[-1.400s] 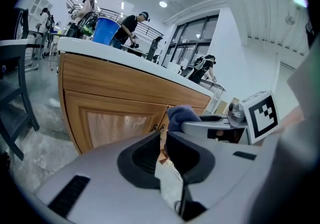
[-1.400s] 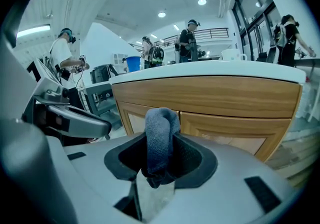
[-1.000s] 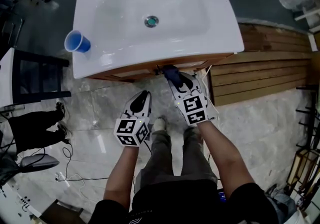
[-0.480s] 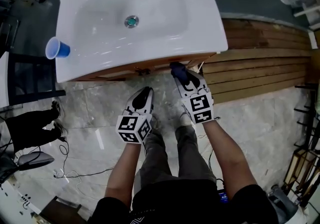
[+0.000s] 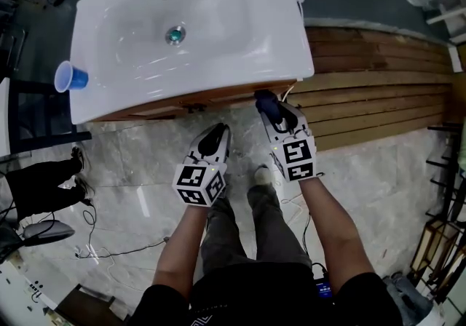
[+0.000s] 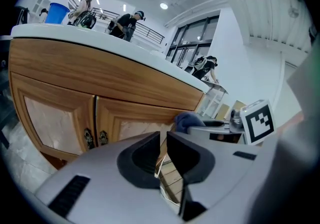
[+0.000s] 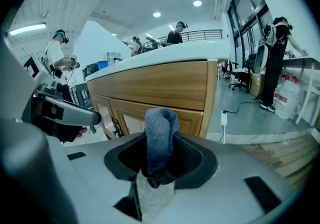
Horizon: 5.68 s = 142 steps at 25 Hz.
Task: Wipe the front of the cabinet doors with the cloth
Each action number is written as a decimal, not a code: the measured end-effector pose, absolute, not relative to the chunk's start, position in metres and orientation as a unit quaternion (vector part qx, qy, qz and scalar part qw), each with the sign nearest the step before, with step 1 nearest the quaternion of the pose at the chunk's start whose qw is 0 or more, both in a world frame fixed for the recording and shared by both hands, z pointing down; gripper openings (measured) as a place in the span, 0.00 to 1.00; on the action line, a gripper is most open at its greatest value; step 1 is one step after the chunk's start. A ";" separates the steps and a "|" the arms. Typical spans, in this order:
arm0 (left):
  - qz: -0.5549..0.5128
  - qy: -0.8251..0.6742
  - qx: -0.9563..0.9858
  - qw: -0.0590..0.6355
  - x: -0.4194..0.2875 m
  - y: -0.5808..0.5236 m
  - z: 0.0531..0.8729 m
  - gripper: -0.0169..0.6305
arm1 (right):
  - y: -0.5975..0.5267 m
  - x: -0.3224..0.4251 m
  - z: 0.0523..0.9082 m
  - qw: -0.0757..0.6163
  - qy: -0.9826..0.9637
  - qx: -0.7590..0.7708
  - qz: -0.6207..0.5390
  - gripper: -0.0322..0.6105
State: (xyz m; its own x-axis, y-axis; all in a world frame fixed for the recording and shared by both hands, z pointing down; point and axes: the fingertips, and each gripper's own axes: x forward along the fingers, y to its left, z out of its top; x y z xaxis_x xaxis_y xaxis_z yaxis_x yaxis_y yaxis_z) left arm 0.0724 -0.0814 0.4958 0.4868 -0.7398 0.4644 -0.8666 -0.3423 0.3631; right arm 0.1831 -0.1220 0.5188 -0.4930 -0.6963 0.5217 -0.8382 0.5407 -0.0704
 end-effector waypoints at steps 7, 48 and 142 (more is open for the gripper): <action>0.102 -0.496 0.812 0.290 0.079 -0.083 0.494 0.10 | -0.119 0.195 0.515 0.220 -0.847 0.457 0.158 0.29; 0.116 -0.545 0.771 0.307 -0.051 -0.066 0.524 0.10 | -0.112 0.044 0.564 0.251 -0.876 0.373 0.173 0.29; 0.123 -0.509 0.787 0.326 0.022 -0.085 0.562 0.10 | -0.128 0.127 0.635 0.290 -0.842 0.407 0.206 0.29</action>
State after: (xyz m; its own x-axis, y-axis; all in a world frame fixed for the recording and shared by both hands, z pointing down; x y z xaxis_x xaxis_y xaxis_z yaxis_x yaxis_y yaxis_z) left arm 0.0218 -0.0848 0.5620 0.4515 -0.7213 0.5252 -0.8813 -0.2687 0.3886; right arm 0.1273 -0.1284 0.6353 -0.5007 -0.5650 0.6558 -0.8037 0.5849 -0.1098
